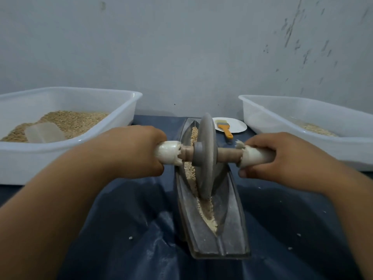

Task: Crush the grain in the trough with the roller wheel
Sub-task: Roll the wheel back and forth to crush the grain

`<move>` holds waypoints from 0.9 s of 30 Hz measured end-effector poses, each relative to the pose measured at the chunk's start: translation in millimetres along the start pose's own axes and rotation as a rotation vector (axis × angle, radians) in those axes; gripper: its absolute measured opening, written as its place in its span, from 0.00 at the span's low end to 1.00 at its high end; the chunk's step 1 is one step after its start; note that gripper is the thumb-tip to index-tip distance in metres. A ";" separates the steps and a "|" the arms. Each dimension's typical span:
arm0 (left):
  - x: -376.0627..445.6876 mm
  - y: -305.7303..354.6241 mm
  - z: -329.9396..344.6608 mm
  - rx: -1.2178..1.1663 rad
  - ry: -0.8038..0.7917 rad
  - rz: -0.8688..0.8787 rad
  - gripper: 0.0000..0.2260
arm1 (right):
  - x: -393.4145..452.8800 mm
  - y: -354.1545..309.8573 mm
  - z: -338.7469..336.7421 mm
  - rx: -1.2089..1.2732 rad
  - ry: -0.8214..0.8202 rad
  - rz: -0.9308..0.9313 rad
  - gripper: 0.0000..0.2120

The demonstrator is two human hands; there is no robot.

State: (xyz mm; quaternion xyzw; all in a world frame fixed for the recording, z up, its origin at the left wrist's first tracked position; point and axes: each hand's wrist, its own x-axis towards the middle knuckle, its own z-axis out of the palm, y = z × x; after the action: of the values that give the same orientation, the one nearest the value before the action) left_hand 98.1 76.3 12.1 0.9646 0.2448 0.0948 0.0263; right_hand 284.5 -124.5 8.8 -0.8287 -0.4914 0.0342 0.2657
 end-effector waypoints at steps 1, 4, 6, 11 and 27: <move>-2.0 -1.4 -4.0 -0.017 -0.044 0.007 0.07 | -3.1 1.0 -5.7 0.026 -0.053 0.003 0.21; -12.7 -3.0 -18.8 -0.082 -0.203 0.021 0.11 | -15.0 1.8 -21.7 0.057 -0.230 -0.014 0.28; -14.5 -2.0 -19.8 -0.083 -0.220 0.022 0.12 | -15.7 2.5 -22.0 0.066 -0.238 -0.018 0.29; 2.2 0.1 3.7 0.006 0.049 -0.036 0.08 | 4.5 4.0 5.9 -0.048 0.068 -0.023 0.18; 4.7 2.6 9.2 0.052 0.123 -0.035 0.09 | 7.8 6.3 11.1 -0.099 0.101 -0.043 0.13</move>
State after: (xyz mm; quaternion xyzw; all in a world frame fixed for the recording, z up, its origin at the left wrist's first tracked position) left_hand 105.2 76.2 4.2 0.9529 0.2650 0.1471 -0.0123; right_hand 290.0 -115.9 -2.1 -0.8308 -0.4960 -0.0376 0.2496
